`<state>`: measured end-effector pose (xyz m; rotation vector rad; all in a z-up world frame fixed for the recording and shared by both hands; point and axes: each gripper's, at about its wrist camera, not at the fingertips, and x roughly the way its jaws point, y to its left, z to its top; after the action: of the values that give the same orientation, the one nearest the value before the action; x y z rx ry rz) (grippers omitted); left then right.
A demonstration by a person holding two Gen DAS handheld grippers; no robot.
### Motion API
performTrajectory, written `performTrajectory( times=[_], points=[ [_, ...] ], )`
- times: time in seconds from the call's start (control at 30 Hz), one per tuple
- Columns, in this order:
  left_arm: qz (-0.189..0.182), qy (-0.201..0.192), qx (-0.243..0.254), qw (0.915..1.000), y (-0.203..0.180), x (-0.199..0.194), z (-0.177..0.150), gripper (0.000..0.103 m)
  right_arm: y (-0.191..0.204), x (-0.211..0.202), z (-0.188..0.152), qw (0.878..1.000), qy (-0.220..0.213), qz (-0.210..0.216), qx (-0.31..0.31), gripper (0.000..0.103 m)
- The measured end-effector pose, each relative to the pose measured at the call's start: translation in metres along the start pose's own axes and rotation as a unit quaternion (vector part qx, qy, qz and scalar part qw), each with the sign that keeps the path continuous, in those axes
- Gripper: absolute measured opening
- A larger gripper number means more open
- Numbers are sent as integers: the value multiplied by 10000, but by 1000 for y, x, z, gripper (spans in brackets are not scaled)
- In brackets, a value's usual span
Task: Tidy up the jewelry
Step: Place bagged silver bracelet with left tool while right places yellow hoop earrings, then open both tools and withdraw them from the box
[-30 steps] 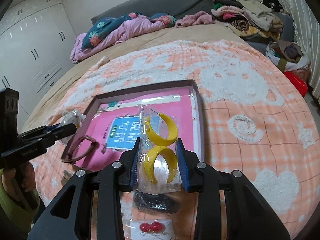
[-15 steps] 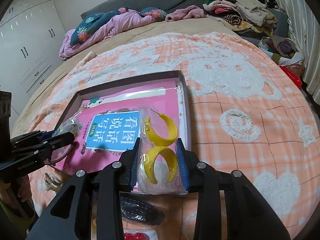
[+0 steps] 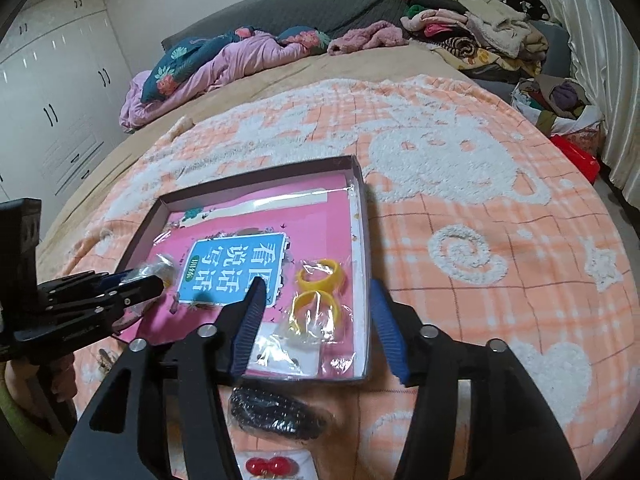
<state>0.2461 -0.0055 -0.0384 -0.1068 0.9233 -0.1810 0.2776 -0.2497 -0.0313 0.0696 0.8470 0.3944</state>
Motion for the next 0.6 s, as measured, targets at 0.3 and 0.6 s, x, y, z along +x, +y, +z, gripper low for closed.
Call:
performTrajectory(
  times=[0.3, 0.6],
  points=[
    [88, -319, -89, 9994, 5, -32, 6, 48, 4, -37, -4, 9996, -283, 9, 62, 76],
    [316, -680, -201, 9970, 13, -71, 7, 82, 9, -64, -5, 9986, -522, -5, 100, 87]
  ],
)
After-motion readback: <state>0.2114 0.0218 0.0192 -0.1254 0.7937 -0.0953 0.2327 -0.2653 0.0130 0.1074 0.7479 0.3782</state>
